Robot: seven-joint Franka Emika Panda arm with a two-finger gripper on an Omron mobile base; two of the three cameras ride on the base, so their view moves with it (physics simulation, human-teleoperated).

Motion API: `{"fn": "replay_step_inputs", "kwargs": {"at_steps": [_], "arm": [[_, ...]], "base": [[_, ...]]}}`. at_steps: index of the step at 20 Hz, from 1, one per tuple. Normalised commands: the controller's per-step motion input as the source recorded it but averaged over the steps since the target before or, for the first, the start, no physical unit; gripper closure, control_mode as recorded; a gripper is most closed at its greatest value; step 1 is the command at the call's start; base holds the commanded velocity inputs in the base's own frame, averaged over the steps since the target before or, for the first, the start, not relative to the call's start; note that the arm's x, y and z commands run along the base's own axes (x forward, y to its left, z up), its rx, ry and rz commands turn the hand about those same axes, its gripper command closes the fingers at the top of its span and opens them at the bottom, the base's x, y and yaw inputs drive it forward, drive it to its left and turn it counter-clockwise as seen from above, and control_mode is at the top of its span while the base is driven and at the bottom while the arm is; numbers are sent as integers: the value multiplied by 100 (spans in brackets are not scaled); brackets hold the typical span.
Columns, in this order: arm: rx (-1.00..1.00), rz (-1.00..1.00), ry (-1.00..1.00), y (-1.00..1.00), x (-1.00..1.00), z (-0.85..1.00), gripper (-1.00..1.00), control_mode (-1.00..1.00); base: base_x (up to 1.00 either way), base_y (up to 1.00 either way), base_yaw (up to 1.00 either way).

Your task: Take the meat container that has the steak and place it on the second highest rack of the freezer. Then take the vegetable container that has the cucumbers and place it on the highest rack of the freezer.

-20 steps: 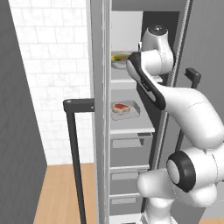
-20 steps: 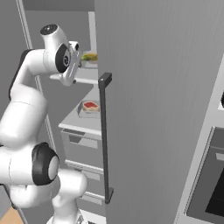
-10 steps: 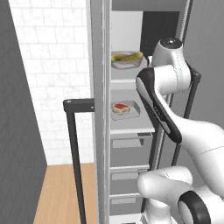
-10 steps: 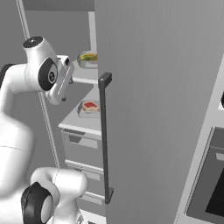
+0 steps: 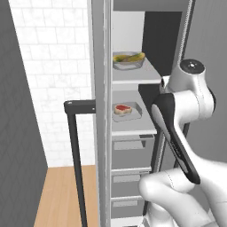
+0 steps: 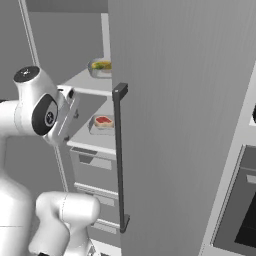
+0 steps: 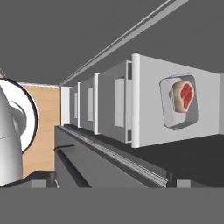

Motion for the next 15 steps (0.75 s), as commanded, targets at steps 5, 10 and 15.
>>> {"fn": "replay_step_inputs", "kwargs": {"at_steps": [5, 10, 15], "arm": [[0, 0, 0, 0, -1, 0, -100, -100], [0, 0, 3, 0, -4, -9, -100, -100], [0, 0, 23, 2, -9, -24, -100, -100]], "base": [[0, 0, 0], [0, 0, 0], [0, 0, 0]]}}
